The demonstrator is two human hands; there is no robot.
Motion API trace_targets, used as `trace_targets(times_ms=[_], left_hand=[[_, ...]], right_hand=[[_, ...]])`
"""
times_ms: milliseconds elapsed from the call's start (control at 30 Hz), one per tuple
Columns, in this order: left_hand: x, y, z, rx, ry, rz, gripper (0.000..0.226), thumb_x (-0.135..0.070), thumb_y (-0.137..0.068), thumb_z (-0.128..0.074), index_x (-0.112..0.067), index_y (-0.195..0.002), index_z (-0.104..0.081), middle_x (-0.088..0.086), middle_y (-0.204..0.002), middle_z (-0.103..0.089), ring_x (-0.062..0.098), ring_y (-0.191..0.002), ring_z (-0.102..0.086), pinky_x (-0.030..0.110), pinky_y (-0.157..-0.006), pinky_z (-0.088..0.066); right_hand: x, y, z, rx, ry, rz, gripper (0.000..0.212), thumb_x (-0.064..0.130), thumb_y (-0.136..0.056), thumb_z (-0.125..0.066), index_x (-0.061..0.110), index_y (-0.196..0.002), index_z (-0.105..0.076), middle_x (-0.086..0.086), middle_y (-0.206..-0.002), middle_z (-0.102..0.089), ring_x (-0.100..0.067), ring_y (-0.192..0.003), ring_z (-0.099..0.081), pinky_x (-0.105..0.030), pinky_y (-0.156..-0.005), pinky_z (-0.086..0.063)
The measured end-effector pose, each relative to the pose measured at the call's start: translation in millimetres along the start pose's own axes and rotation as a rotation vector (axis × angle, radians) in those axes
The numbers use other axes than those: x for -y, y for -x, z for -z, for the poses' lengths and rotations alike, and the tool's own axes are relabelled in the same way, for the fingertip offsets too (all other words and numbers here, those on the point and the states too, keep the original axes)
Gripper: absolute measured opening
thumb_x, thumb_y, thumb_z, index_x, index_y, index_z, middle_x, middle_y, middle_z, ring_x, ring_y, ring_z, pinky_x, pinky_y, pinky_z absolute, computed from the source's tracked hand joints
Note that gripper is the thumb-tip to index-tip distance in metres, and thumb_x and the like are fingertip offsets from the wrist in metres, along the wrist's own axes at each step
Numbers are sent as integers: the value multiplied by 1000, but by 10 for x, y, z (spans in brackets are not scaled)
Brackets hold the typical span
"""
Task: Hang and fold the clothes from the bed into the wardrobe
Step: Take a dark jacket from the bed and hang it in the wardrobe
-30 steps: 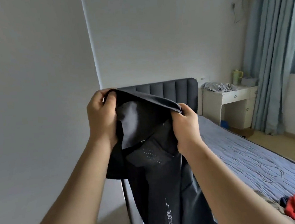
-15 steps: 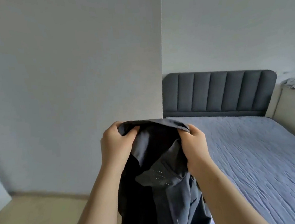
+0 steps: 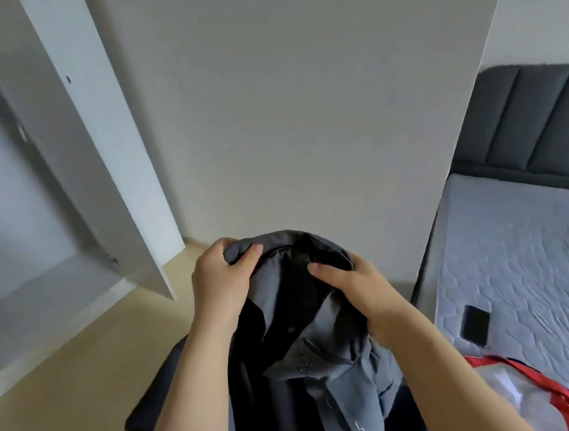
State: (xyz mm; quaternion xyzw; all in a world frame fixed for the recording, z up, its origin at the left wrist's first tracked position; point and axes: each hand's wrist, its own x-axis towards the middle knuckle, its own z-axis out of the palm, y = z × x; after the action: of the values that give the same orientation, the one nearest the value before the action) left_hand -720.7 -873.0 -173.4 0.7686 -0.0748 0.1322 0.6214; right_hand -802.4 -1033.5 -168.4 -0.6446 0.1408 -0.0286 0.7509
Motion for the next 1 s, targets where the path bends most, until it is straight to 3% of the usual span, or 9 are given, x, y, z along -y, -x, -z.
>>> trace_targets(times_ms=[100, 233, 300, 433, 567, 633, 733, 900, 1000], left_hand=[[66, -31, 300, 45, 58, 29, 17, -19, -79, -69, -28, -65, -64, -16, -66, -67, -1, -64, -61, 14, -56, -46], [161, -246, 799, 95, 111, 57, 17, -12, -81, -67, -24, -70, -68, -6, -69, -70, 2, -65, -64, 16, -58, -50], [227, -369, 1054, 113, 119, 64, 19, -9, -81, -67, -24, -70, -69, -1, -73, -70, 7, -69, -65, 20, -63, -51], [449, -759, 1689, 69, 114, 101, 16, -13, -81, -69, -26, -72, -70, -4, -74, -71, 6, -70, -65, 18, -64, -51], [754, -1251, 2374, -54, 37, 124, 7, -20, -77, -72, -25, -76, -68, -7, -77, -71, 7, -75, -67, 23, -68, -54], [945, -1441, 2638, -111, -52, 129, 9, -23, -77, -71, -28, -73, -65, -13, -75, -69, 4, -74, -64, 23, -67, -52], [1275, -1686, 3001, -257, -205, 159, 12, -32, -76, -71, -33, -76, -59, -14, -84, -65, 3, -80, -60, 20, -67, -46], [1859, -1951, 3530, -495, -305, 409, 64, -42, -74, -72, -21, -127, -44, 7, -131, -44, 26, -118, -46, 46, -99, -42], [2079, -2089, 3709, -554, -19, 499, 85, -35, -72, -71, -10, -141, -28, 15, -139, -38, 34, -123, -43, 49, -104, -38]], right_hand=[[-77, -120, -362, 280, 13, -13, 52, 4, -74, -74, 16, -121, -56, -6, -110, -69, -24, -100, -67, -42, -90, -53], [-176, -401, -996, 544, 140, -52, 47, 4, -73, -74, 18, -116, -62, -2, -107, -71, -21, -100, -67, -35, -86, -53], [-273, -561, -1321, 480, 214, -71, 33, 8, -75, -73, 19, -105, -69, 0, -99, -73, -19, -94, -69, -32, -82, -54], [-350, -931, -2099, 280, 174, -70, 14, 10, -78, -63, 15, -86, -73, -5, -86, -75, -24, -87, -69, -44, -85, -54], [-176, -1277, -2908, 204, -42, -52, 14, 10, -83, -58, 12, -79, -72, -7, -76, -74, -24, -75, -70, -32, -65, -53], [-108, -1402, -3278, 226, -131, -60, 15, 11, -85, -56, 11, -83, -71, -8, -78, -74, -24, -74, -70, -30, -61, -53], [-39, -1574, -3725, 353, -282, -105, 30, 13, -84, -53, 13, -62, -73, -7, -72, -72, -18, -61, -69, -26, -52, -52], [147, -1861, -4362, 526, -448, -181, 29, 21, -76, -53, 11, -61, -75, -9, -75, -72, -21, -63, -70, -29, -59, -53], [212, -2070, -4707, 600, -548, -206, 38, 25, -82, -48, 11, -60, -76, -7, -74, -73, -20, -63, -71, -26, -51, -54]])
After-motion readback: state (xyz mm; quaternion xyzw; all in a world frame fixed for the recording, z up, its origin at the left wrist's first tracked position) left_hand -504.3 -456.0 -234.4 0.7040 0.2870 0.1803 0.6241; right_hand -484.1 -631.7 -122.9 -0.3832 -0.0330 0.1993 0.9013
